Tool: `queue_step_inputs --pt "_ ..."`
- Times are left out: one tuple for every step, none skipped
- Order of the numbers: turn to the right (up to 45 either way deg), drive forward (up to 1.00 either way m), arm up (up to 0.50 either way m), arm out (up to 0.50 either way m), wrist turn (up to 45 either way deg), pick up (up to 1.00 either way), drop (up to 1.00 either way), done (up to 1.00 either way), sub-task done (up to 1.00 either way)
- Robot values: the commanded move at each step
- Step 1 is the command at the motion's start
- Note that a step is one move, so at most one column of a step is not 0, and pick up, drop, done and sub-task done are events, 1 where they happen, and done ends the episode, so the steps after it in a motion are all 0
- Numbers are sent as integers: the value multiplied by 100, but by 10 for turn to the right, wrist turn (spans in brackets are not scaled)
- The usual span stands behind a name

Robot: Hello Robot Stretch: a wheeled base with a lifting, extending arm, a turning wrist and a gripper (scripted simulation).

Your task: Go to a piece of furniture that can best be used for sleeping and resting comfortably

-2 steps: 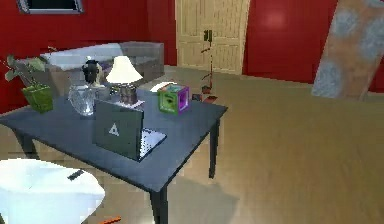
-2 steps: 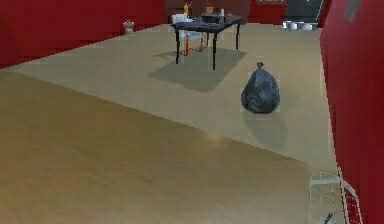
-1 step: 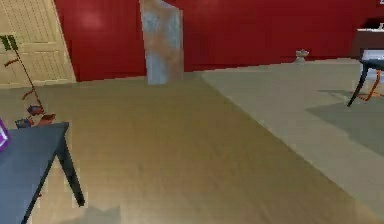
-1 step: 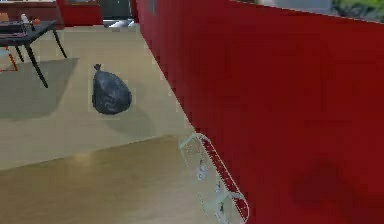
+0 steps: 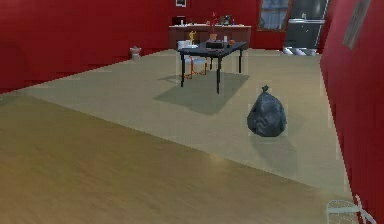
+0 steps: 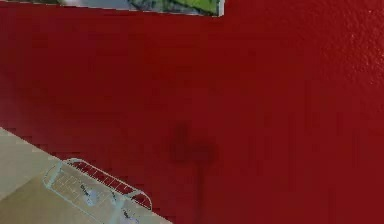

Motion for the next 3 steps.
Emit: queue_step_inputs --pt "90 0 0 0 0 0 0 0 0" --pt "0 25 0 0 0 0 0 0 0" --pt "-450 0 0 0 0 0 0 0 0"
